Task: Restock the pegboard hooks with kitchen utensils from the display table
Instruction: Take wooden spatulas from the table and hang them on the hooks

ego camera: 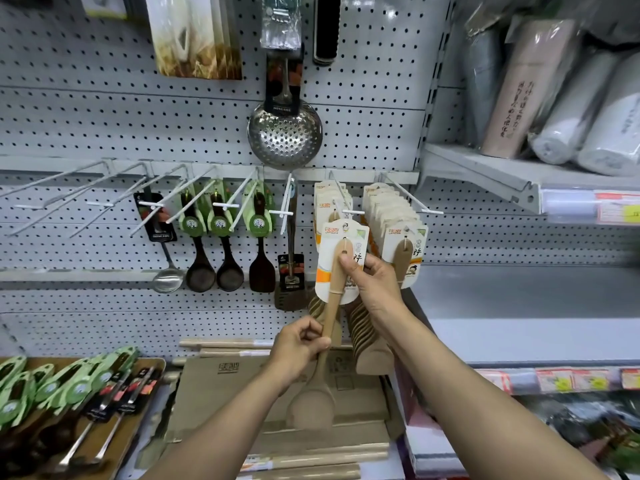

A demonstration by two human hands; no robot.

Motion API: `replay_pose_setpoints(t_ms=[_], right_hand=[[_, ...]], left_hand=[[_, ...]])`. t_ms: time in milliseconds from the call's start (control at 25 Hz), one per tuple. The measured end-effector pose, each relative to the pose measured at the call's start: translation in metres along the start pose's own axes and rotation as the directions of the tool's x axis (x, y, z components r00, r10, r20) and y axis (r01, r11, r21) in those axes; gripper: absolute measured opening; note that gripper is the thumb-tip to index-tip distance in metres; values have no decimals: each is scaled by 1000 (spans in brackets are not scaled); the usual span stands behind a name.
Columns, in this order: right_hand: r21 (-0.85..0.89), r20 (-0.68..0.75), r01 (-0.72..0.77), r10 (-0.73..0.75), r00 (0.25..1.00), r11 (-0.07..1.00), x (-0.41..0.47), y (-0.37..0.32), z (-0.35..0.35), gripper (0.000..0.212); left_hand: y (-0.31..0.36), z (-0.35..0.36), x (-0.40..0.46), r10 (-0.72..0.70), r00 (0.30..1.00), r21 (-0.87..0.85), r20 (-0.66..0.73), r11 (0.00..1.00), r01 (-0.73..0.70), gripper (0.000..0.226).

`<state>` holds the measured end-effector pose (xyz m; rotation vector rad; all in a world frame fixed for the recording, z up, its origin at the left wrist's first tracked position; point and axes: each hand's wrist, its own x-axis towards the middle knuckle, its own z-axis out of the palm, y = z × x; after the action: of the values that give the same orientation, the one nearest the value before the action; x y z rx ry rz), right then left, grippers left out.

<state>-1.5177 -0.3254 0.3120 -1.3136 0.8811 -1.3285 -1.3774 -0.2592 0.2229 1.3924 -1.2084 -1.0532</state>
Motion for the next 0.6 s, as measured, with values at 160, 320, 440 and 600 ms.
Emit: replay_pose_setpoints(t_ms=[160,320,440,600], right_hand=[[31,-8,-16,16,1000,999,9,7,-1,15],[48,-13,-55,56,998,997,29,15,5,13],[5,-44,-73,73,996,997,49,19,11,12],[-54,-67,-87,83,994,995,75,22,16,9]], left_hand=[[-5,0,10,-4,1000,21,23,1000,4,20],[-7,-5,33,-16,1000,53,5,998,16,17],[-6,-7,55,-31,999,79,-8,996,32,13],[-2,-4,86,-51,998,73,-30,996,53,13]])
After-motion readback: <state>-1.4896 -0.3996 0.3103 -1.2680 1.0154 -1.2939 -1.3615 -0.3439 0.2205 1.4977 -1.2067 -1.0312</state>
